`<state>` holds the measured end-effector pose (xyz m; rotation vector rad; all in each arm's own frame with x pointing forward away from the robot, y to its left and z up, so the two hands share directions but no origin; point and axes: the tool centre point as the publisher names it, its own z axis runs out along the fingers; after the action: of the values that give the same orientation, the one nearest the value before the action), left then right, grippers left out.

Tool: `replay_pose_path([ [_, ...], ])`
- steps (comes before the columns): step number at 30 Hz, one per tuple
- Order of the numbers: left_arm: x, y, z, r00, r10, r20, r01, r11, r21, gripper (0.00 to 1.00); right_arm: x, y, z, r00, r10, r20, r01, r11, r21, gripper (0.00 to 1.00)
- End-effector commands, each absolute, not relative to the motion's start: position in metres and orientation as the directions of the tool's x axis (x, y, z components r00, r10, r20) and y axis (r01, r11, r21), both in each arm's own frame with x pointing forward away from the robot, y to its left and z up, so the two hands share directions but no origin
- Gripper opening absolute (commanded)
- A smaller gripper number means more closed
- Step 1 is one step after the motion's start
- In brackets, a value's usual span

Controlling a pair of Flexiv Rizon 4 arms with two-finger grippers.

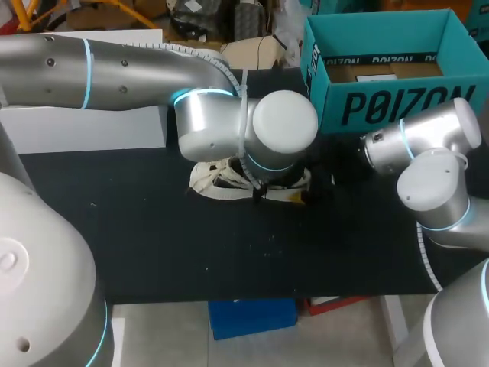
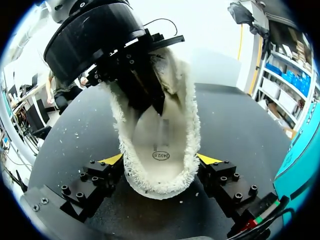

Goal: Take the shoe out of the shoebox, open the shoe tongue, remove and reinsert the insole, then place the shoe into the shoebox

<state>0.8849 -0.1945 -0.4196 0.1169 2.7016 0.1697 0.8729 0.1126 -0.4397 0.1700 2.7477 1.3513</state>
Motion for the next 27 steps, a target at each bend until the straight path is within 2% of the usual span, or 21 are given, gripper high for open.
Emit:
replay_pose_path([
  [1,0.884,-0.189,-0.405,-0.923,0.102,-0.372,0.073,0.993,0.092,0.0,0.873,0.114,-0.441,-0.991,0.131,-0.018,0.066,0.607,0.792,0.0],
  [13,0.864,-0.18,-0.375,-0.946,0.061,-0.318,0.066,0.998,-0.005,0.0,0.873,0.114,-0.441,-0.991,0.131,-0.018,0.066,0.607,0.792,0.0],
  [27,0.87,-0.191,-0.381,-0.955,0.104,-0.278,0.123,0.991,-0.049,0.0,0.873,0.114,-0.441,-0.991,0.131,-0.018,0.066,0.607,0.792,0.0],
])
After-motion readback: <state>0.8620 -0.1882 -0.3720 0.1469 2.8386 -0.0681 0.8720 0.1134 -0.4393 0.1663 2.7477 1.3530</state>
